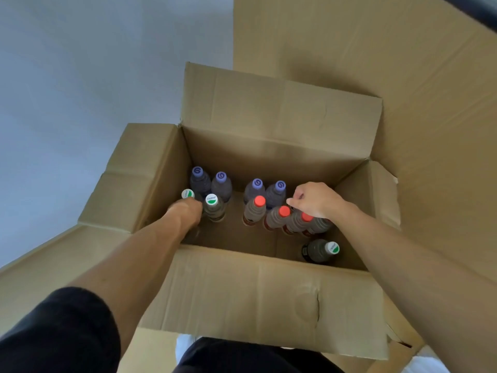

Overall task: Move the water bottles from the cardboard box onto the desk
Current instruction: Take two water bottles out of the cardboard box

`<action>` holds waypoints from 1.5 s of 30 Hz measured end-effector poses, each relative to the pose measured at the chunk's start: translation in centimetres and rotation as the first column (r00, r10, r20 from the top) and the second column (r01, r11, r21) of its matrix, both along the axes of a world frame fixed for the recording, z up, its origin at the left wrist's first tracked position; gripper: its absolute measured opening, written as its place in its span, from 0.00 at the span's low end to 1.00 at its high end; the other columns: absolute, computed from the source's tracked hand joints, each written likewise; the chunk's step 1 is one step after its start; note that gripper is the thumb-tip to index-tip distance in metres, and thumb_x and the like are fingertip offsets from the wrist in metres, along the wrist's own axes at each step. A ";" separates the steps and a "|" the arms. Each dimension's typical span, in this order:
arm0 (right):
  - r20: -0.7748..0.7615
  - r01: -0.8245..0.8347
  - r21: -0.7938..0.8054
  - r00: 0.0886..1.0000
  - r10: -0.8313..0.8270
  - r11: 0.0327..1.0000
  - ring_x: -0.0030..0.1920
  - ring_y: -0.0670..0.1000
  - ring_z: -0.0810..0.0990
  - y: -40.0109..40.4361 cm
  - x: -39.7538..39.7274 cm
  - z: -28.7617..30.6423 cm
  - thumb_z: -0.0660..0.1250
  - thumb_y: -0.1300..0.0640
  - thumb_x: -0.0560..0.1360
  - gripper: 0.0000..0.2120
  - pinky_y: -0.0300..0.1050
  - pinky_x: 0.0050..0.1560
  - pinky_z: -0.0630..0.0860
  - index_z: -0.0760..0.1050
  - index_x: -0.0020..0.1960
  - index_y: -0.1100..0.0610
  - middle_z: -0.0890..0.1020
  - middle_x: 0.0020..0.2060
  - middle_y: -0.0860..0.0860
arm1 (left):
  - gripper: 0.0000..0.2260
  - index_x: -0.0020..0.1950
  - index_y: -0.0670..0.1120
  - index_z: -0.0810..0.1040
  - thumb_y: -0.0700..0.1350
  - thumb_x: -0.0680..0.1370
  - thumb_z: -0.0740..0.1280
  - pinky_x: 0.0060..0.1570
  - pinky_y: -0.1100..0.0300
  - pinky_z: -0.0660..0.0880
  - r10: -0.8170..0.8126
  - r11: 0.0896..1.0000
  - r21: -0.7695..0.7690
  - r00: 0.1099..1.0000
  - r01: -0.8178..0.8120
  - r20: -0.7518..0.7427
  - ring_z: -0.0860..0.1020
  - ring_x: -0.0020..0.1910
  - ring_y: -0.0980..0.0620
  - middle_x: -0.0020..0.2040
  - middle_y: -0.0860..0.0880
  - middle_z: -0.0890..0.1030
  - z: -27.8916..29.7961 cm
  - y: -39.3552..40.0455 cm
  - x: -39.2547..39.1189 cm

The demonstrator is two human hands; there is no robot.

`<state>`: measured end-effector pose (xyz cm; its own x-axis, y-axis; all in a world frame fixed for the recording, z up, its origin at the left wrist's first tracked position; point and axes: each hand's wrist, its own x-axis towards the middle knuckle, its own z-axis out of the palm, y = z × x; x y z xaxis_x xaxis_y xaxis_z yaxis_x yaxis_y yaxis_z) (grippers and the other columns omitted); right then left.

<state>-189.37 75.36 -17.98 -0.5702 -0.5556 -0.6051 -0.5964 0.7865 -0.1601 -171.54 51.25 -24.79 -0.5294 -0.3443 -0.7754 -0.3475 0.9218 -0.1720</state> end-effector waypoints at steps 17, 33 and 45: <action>0.037 0.159 0.192 0.985 -0.169 0.968 0.44 0.55 0.77 4.5 -0.1 -3.2 0.62 0.42 0.80 0.17 0.47 0.44 0.71 0.76 0.44 0.55 0.79 0.42 0.53 | 0.18 0.63 0.42 0.78 0.38 0.73 0.72 0.47 0.54 0.83 -0.030 0.987 0.159 1.000 0.031 -0.007 0.82 0.45 0.45 0.55 0.43 0.81 0.3 4.1 -2.7; 0.035 0.044 0.352 0.998 -0.060 0.935 0.61 0.58 0.80 7.6 1.5 -5.0 0.63 0.63 0.77 0.15 0.47 0.57 0.77 0.79 0.62 0.59 0.81 0.61 0.58 | 0.09 0.49 0.50 0.74 0.43 0.73 0.71 0.45 0.54 0.74 -0.244 0.886 0.325 0.929 0.330 -0.278 0.80 0.52 0.42 0.54 0.44 0.81 -1.0 9.9 -6.1; 0.041 -0.014 0.382 0.999 -0.001 0.924 0.65 0.60 0.78 7.5 2.1 -6.2 0.60 0.63 0.80 0.16 0.50 0.64 0.74 0.76 0.66 0.59 0.78 0.65 0.58 | 0.24 0.66 0.48 0.73 0.46 0.73 0.75 0.48 0.53 0.72 -0.337 0.849 0.328 0.903 0.414 -0.268 0.78 0.60 0.42 0.64 0.45 0.76 -2.5 9.8 -5.9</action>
<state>-187.29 82.81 -24.19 -0.5387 -0.2813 -0.7941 -0.6012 0.7887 0.1284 -177.42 61.08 -27.30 -0.7108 0.2018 -0.6738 0.0479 0.9696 0.2399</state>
